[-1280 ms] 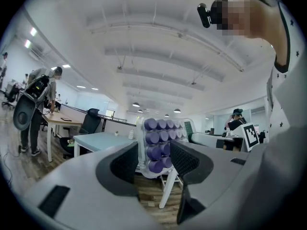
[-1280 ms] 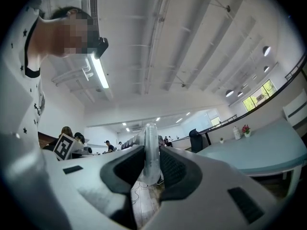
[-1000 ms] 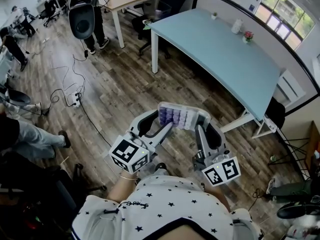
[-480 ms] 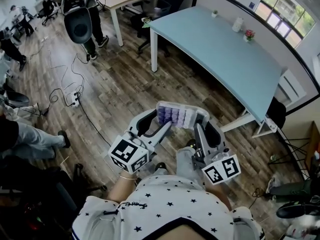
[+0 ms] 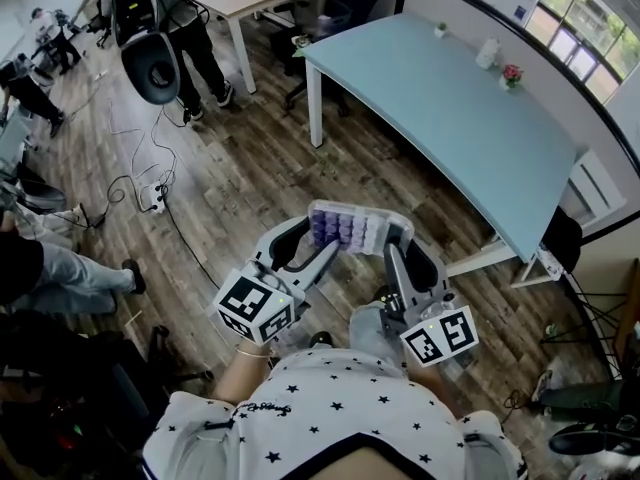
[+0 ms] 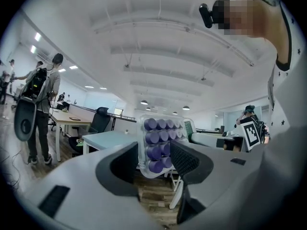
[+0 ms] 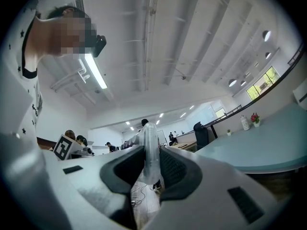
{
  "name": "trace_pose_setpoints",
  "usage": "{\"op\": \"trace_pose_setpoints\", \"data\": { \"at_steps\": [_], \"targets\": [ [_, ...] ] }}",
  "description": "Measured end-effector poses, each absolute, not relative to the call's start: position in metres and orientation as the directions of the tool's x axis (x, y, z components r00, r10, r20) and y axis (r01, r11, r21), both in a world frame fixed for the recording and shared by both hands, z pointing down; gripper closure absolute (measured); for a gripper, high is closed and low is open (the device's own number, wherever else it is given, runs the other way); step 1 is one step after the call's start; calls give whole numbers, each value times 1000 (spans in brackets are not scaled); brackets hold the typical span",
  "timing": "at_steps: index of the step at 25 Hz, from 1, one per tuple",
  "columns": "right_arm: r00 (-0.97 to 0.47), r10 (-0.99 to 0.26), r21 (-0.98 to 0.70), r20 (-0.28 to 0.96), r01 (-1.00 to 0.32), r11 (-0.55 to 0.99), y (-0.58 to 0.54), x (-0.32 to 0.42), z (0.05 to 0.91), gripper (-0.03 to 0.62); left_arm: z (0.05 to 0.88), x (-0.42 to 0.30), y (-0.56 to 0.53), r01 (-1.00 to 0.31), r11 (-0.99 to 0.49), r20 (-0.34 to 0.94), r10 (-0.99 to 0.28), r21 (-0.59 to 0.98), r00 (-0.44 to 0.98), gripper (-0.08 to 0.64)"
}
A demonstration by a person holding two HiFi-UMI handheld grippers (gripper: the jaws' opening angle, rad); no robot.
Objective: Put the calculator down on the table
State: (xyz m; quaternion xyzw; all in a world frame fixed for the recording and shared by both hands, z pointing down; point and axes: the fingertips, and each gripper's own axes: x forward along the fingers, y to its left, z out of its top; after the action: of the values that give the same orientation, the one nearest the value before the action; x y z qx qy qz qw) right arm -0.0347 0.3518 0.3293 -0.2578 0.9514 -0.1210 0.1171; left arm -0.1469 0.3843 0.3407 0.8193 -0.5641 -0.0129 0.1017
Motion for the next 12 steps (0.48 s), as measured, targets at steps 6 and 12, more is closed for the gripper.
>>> {"op": "trace_pose_setpoints", "data": {
  "at_steps": [6, 12],
  "targets": [
    [-842, -516, -305, -159, -455, 837, 315, -22, 336, 495, 346, -134, 349, -927, -333, 106, -929, 175, 354, 342],
    [-838, -523, -321, -153, -458, 829, 276, -11, 339, 494, 348, -123, 309, -926, -334, 119, -927, 175, 357, 342]
  ]
}}
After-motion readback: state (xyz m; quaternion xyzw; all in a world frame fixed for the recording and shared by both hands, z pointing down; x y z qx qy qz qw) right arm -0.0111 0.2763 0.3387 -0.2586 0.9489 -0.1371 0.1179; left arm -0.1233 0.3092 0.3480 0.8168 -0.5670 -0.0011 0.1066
